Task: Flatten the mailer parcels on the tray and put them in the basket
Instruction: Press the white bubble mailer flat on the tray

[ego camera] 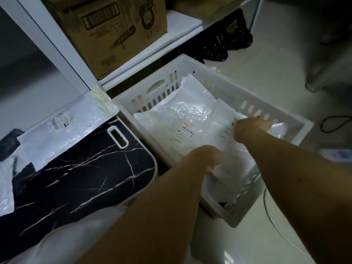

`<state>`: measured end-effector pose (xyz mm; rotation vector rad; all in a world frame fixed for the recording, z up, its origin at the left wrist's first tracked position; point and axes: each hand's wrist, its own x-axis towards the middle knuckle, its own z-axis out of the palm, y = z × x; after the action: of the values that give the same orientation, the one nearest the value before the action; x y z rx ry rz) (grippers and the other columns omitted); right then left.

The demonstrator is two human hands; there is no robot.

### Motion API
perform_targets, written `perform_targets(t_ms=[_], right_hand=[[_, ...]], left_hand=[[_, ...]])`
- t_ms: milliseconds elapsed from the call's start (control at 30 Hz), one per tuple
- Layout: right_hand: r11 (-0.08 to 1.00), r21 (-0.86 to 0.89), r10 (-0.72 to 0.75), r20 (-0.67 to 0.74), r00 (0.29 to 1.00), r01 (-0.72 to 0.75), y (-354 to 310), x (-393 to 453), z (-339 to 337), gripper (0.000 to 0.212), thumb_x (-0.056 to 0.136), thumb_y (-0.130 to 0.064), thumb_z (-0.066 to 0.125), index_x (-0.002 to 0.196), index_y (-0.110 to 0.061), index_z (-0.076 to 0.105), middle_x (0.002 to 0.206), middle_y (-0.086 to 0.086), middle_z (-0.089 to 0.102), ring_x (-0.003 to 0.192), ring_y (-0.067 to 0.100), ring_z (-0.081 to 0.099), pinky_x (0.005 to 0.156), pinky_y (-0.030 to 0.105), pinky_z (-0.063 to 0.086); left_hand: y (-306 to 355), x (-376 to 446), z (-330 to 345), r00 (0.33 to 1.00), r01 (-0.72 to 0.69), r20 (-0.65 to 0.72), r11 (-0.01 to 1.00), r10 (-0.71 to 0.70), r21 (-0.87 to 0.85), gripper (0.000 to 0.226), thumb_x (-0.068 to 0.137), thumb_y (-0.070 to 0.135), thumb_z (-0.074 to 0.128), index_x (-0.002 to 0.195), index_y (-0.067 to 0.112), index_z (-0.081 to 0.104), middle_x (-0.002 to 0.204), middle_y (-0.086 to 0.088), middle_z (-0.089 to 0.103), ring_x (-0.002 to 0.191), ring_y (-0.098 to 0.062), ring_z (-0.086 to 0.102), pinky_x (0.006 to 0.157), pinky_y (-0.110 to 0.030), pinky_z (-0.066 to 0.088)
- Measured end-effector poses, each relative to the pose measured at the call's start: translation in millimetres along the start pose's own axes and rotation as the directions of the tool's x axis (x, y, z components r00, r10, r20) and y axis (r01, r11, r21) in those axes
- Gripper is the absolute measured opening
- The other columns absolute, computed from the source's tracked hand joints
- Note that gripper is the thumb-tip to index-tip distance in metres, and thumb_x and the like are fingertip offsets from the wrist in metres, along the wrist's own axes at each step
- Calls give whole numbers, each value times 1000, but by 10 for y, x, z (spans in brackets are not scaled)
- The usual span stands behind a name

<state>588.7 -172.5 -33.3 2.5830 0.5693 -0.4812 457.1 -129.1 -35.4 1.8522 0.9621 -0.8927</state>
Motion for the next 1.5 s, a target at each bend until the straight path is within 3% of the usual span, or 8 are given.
perform_targets(t_ms=[133,300,500,833,1000,1200,1333,1500], right_hand=[[983,165,88,-21,996,-84,-280,-19,223,58,105,-15,30,152,1,1,159,20,-5,141,50,11,105,61,32],[968,248,-66,103,993,38,-515,-36,460,80,92,-29,60,153,-30,8,155,15,-28,137,60,-7,98,74,28],[873,474,-60,341,938,-117,-444,123,852,118,72,-74,62,148,-37,-21,151,20,-34,138,57,-12,102,75,15],[856,489,-57,414,909,-169,-725,324,1246,137,59,-81,66,144,-34,-31,151,21,-33,139,54,-17,107,70,11],[867,478,-84,414,906,-138,-798,439,1347,144,47,-91,58,143,-34,-33,154,13,-34,134,58,-24,104,74,6],[851,491,-24,394,919,-188,-733,267,1191,126,70,-76,61,150,-21,-19,155,28,-16,139,57,-4,112,65,11],[865,480,-40,359,932,-148,-728,129,962,90,83,-48,54,153,-14,8,157,23,7,142,49,4,112,64,14],[809,580,-77,260,963,-92,-551,-126,567,63,70,-42,53,128,-16,51,141,12,44,131,33,39,104,49,35]], left_hand=[[9,73,211,966,20,-231,865,112,501,38,95,30,46,126,11,55,129,-10,48,121,-30,45,96,-39,41],[-60,129,275,939,7,-300,862,168,506,62,97,33,39,150,18,10,157,-12,5,144,-39,2,112,-61,13],[-182,359,463,988,108,-150,868,-40,484,115,75,78,48,148,27,-24,158,-13,-16,141,-48,-13,107,-71,0],[-232,647,382,970,242,-131,825,-204,511,69,101,44,32,152,25,-11,159,-11,-11,142,-46,-9,112,-64,-2],[-246,722,399,980,195,-95,760,-174,619,86,95,49,47,151,26,-14,159,-11,-13,142,-45,-7,107,-69,-1],[-220,695,400,983,185,-132,690,-130,700,97,87,62,49,152,23,-11,160,-13,-1,143,-47,3,105,-74,-1],[-148,386,310,975,128,-214,655,52,744,60,95,49,42,144,16,37,146,-13,40,138,-38,29,108,-69,6],[-85,-181,78,924,60,-309,716,223,696,39,96,33,40,131,19,50,135,-7,49,132,-30,37,112,-63,9]])
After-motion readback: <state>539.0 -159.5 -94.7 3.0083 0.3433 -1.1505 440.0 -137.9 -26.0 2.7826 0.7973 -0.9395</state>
